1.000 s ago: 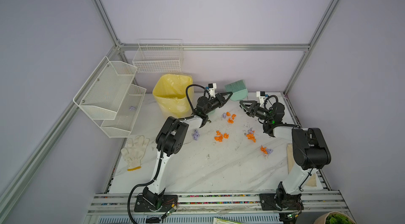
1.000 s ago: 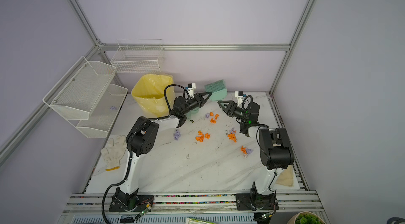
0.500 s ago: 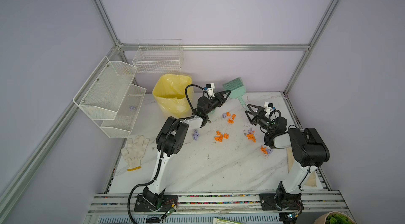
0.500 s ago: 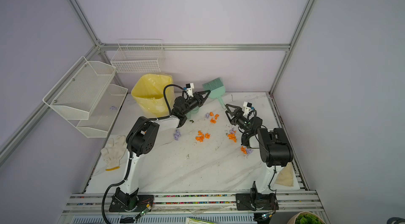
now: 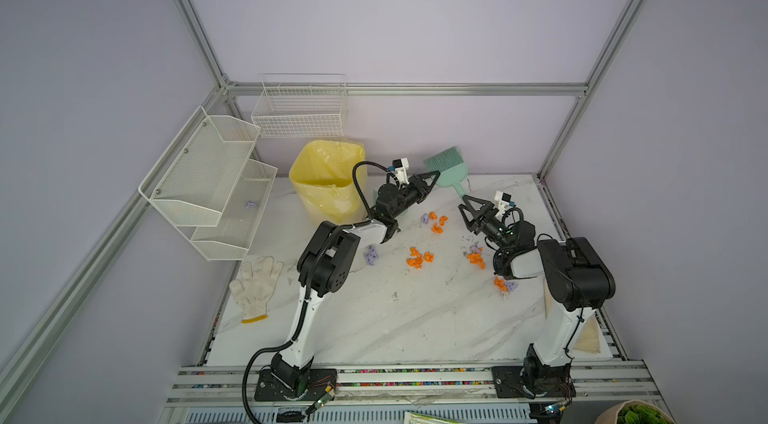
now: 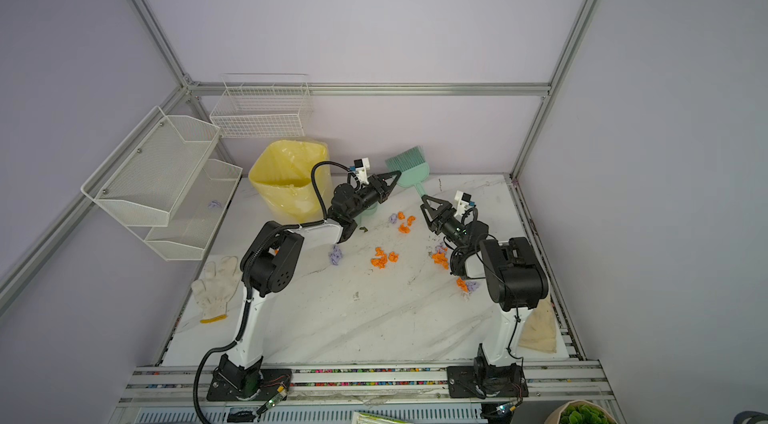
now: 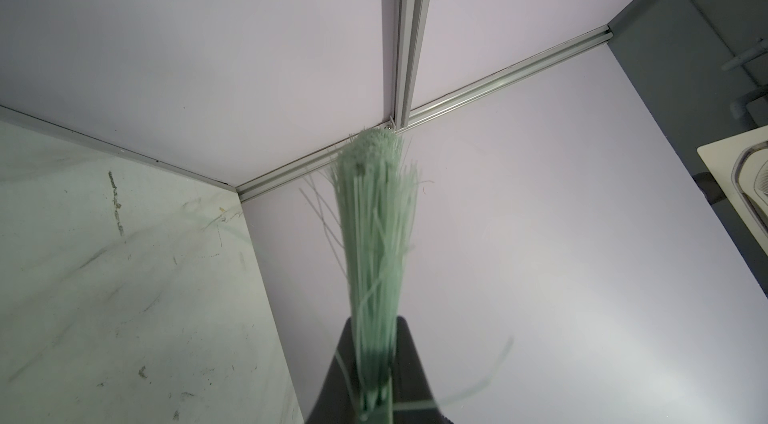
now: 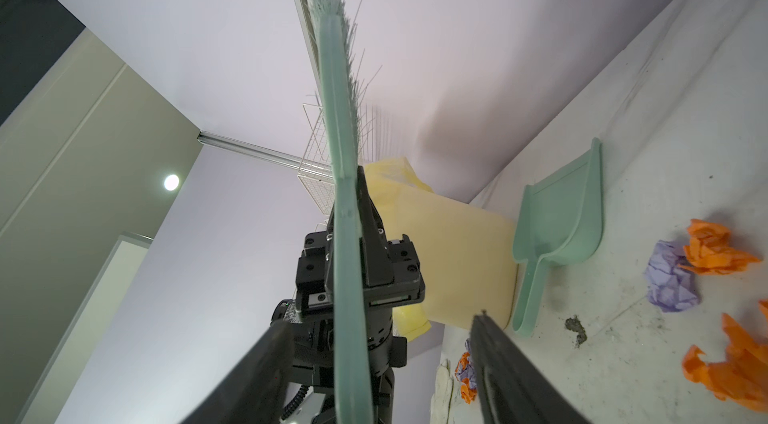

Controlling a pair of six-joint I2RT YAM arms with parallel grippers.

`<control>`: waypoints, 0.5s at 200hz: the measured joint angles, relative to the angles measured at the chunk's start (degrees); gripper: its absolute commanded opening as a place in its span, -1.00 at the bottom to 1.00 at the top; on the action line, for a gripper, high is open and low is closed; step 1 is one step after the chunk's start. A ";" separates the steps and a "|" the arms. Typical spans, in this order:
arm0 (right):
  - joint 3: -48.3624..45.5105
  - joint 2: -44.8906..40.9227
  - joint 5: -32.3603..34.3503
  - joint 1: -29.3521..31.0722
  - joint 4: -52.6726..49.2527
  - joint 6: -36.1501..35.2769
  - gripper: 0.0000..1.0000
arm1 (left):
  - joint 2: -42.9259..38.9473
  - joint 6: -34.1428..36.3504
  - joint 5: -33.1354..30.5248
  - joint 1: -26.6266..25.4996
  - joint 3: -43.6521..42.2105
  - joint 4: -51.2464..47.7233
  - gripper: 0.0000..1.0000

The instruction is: Sweep away the paper scraps from the table

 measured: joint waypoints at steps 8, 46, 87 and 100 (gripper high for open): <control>0.09 0.00 0.28 0.04 0.15 -0.15 0.03 | 0.00 -0.02 -0.04 0.00 0.00 0.00 -1.00; 0.17 0.00 1.75 0.09 0.55 -0.04 -0.10 | -0.02 0.02 -0.15 -0.02 0.00 -0.20 -1.00; 0.72 0.02 2.21 0.09 0.55 0.02 -0.26 | 0.00 0.04 -0.17 -0.24 0.00 -0.20 -1.00; 1.11 0.02 2.23 0.09 0.57 0.07 -0.31 | -0.02 0.04 -0.17 -0.35 0.00 -0.20 -1.00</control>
